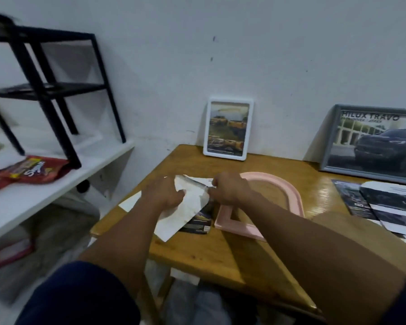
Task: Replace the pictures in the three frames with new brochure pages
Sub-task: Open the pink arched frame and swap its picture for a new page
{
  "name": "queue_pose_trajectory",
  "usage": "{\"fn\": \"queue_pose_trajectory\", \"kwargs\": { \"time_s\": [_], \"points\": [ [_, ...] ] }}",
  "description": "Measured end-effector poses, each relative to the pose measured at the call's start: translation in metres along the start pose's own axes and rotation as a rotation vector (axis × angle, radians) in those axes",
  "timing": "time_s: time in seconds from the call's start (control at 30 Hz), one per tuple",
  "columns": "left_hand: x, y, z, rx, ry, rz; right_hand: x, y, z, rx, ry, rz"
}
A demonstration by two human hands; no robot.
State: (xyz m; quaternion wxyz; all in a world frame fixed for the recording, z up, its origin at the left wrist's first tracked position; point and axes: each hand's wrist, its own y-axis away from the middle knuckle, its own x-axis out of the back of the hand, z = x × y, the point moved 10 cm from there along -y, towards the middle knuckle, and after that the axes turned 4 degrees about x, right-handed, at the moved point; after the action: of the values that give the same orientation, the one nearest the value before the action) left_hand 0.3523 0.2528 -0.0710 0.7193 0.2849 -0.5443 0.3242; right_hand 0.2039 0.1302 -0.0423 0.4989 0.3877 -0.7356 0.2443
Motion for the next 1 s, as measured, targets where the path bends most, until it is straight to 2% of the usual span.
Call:
{"fn": "queue_pose_trajectory", "kwargs": {
  "time_s": [0.13, 0.33, 0.47, 0.57, 0.7, 0.87, 1.0],
  "points": [
    [-0.009, 0.008, -0.065, 0.122, -0.039, -0.012, -0.027, -0.012, -0.012, -0.085, 0.037, -0.015],
    [0.004, 0.009, -0.065, 0.111, 0.003, 0.051, -0.034, -0.023, -0.007, -0.188, 0.025, -0.056],
    [0.011, 0.002, -0.074, 0.165, 0.054, 0.111, -0.037, -0.025, -0.001, -0.227, -0.030, -0.048],
    [0.030, 0.000, -0.075, 0.140, 0.211, 0.235, -0.035, -0.021, 0.001, -0.214, -0.053, -0.004],
    [0.058, 0.005, -0.058, 0.006, 0.536, 0.289, -0.020, -0.016, 0.005, -0.181, -0.228, 0.104],
    [0.091, 0.022, -0.024, -0.047, 0.813, 0.309, 0.024, -0.001, 0.011, -0.108, -0.601, 0.250],
    [0.090, 0.026, 0.012, -0.033, 0.960, 0.258, 0.081, 0.019, 0.041, -0.081, -0.658, 0.428]
  ]
}}
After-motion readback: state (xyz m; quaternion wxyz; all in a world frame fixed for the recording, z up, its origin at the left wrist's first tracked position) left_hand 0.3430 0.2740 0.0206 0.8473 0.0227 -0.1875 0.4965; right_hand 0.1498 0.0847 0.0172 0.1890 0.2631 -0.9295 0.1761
